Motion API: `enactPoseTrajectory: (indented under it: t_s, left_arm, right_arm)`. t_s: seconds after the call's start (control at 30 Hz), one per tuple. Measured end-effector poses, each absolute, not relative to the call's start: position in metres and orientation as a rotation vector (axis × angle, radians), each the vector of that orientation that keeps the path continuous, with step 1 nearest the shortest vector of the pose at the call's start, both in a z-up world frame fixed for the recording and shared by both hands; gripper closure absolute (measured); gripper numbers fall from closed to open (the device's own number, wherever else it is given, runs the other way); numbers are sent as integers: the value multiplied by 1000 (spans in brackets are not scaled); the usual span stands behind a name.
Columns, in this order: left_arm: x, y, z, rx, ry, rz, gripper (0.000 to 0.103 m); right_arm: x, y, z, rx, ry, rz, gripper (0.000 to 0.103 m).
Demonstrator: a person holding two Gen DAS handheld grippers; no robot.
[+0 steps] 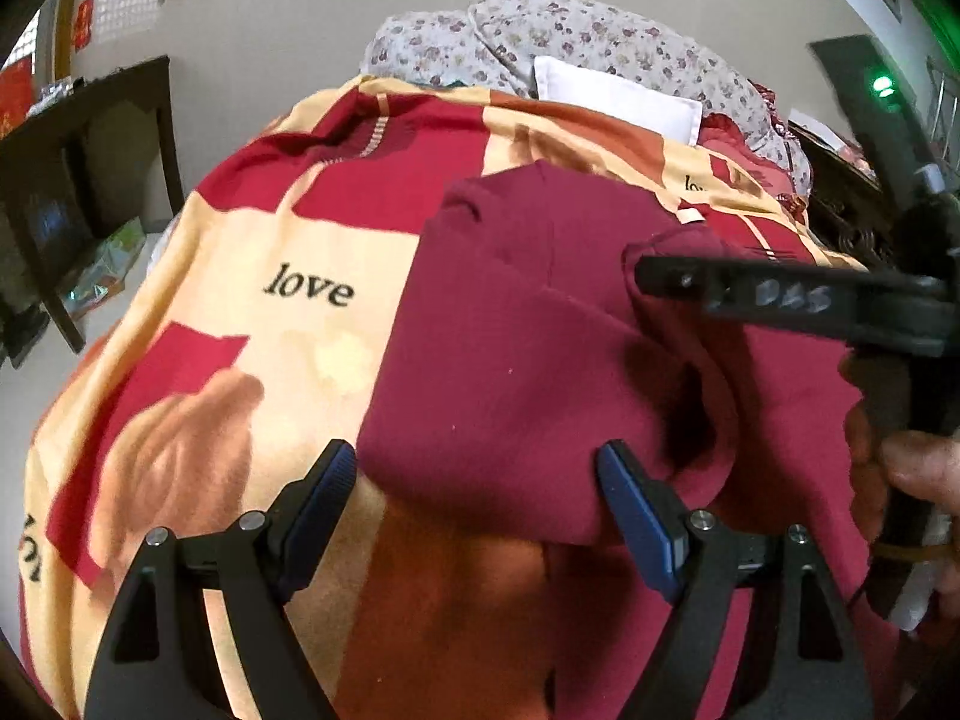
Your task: Fold small clothes
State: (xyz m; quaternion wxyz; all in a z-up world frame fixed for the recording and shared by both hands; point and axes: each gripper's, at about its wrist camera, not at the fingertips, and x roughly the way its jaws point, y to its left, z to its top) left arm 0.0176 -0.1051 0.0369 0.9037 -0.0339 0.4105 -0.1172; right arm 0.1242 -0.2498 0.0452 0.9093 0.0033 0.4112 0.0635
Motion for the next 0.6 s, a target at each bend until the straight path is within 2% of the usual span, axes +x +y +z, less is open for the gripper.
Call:
enactPoseTrajectory:
  t_s: [0.2, 0.27, 0.3, 0.37, 0.4, 0.43, 0.6]
  left_arm:
    - [20, -106, 33, -91, 853, -242, 21]
    - [20, -106, 32, -91, 854, -240, 21]
    - [20, -105, 32, -93, 854, -240, 21]
    - [21, -104, 32, -107, 857, -239, 21]
    - [21, -103, 32, -117, 858, -240, 21]
    - [21, -103, 33, -124, 860, -240, 21]
    - [12, -98, 43, -136, 839, -246, 21]
  right_arm:
    - [144, -262, 18, -25, 936, 47, 30]
    - [145, -264, 11, -37, 941, 49, 34]
    - [144, -266, 11, -50, 929, 52, 40]
    - [135, -272, 16, -39, 903, 70, 61]
    - [130, -276, 20, -17, 894, 92, 82]
    - [124, -280, 24, 3, 891, 109, 90]
    - [63, -314, 48, 135, 849, 226, 91]
